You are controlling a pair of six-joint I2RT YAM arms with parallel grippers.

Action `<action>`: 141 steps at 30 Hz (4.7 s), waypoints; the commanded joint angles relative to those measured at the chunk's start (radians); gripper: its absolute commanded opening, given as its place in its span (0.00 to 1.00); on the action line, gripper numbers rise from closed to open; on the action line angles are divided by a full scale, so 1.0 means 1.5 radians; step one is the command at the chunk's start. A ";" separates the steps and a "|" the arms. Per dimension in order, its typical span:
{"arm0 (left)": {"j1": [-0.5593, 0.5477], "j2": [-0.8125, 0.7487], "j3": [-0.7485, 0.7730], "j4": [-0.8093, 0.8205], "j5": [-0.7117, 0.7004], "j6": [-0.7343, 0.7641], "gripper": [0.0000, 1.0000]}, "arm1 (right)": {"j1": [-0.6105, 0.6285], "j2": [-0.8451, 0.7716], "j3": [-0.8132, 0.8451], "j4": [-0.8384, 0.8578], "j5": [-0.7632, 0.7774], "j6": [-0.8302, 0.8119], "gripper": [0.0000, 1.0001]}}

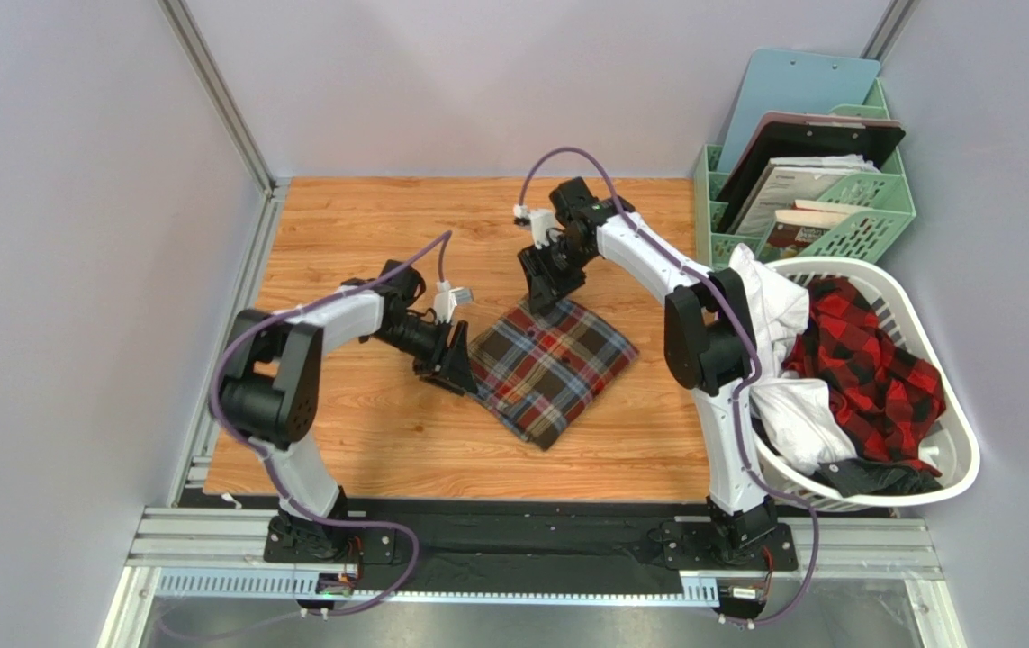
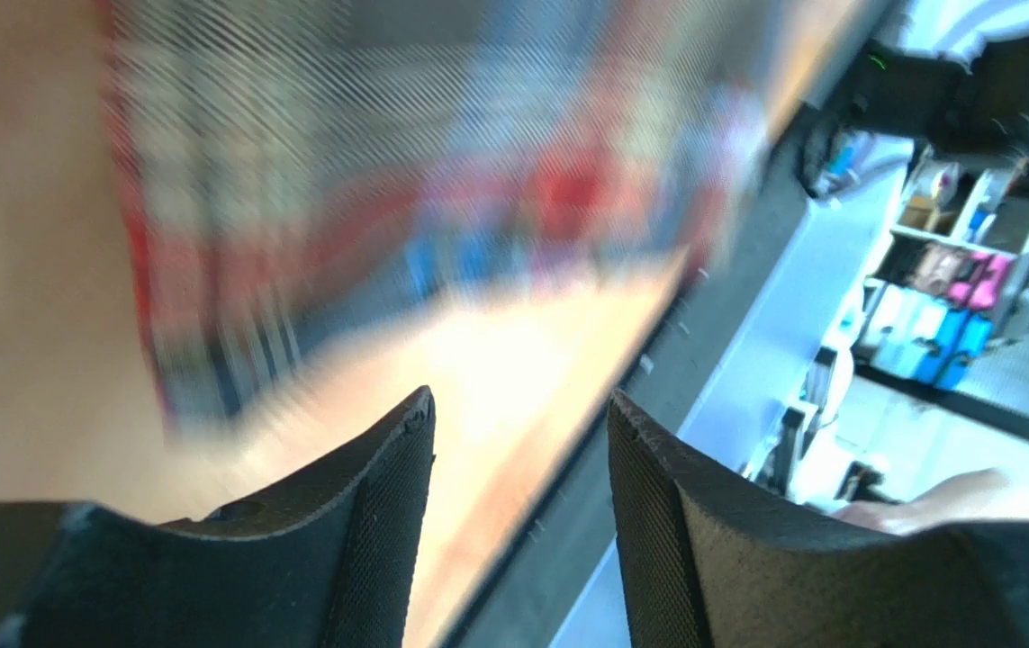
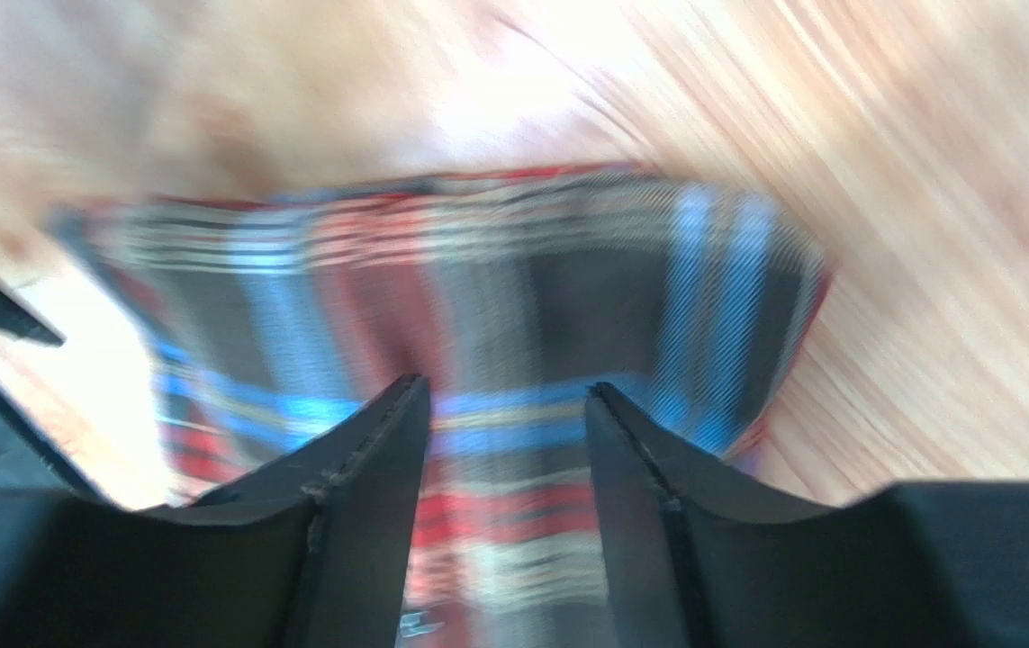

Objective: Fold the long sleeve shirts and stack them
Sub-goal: Fold the shirt

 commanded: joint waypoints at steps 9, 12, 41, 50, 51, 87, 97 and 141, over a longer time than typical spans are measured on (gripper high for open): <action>0.054 -0.178 0.007 0.061 0.052 -0.039 0.57 | 0.027 -0.283 -0.258 -0.035 -0.107 -0.084 0.54; 0.056 -0.137 0.028 0.102 0.046 -0.054 0.59 | 0.042 -0.309 -0.349 -0.004 -0.112 -0.066 0.57; 0.034 0.013 -0.049 0.444 -0.008 -0.343 0.81 | 0.025 -0.225 -0.305 0.016 0.163 -0.212 0.99; -0.032 0.172 0.040 0.465 0.013 -0.382 0.82 | 0.015 -0.145 -0.309 0.005 0.159 -0.243 0.95; -0.039 0.188 0.039 0.508 0.021 -0.416 0.83 | 0.016 -0.143 -0.311 0.004 0.155 -0.245 0.95; -0.069 0.040 0.691 -0.268 -0.588 0.484 0.00 | -0.156 -0.453 -0.389 -0.017 -0.156 -0.039 0.97; -0.294 0.077 0.332 -0.079 -0.857 0.454 0.00 | -0.186 -0.470 -0.475 0.021 -0.194 -0.011 0.97; -0.316 -0.051 0.118 -0.127 -0.309 0.305 0.15 | -0.066 -0.105 -0.342 0.329 -0.220 0.282 0.01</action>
